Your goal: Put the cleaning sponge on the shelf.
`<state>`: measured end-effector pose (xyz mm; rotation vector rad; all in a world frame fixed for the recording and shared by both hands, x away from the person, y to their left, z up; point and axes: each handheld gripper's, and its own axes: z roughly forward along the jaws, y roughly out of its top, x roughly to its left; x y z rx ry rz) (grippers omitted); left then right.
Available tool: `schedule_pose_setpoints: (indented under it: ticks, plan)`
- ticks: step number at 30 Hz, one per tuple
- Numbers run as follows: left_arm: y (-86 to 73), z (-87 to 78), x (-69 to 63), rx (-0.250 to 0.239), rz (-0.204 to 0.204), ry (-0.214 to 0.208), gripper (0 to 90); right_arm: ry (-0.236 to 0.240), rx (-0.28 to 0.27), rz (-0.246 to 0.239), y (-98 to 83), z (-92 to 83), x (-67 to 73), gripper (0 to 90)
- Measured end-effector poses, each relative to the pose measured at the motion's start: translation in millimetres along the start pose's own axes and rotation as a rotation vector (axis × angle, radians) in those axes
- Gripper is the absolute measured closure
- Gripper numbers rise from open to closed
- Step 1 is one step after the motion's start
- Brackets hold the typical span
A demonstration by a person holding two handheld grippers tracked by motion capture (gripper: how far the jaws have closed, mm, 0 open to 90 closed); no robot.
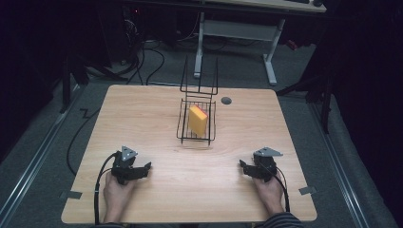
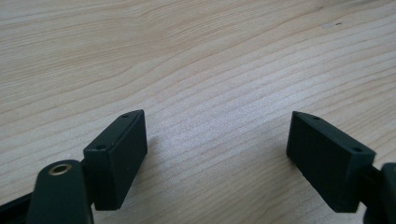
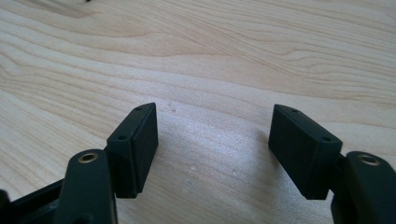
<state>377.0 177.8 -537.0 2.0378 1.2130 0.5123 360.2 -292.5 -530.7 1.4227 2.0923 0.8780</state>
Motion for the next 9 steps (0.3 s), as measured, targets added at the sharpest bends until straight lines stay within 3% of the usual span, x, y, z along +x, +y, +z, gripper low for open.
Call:
schedule_pose_setpoints:
  ticks: [9]
  plan:
    - [0.0,0.0,0.0,0.0,0.001,-0.001,20.9,-0.003,0.001,0.002,-0.1,0.0,0.2,32.7]
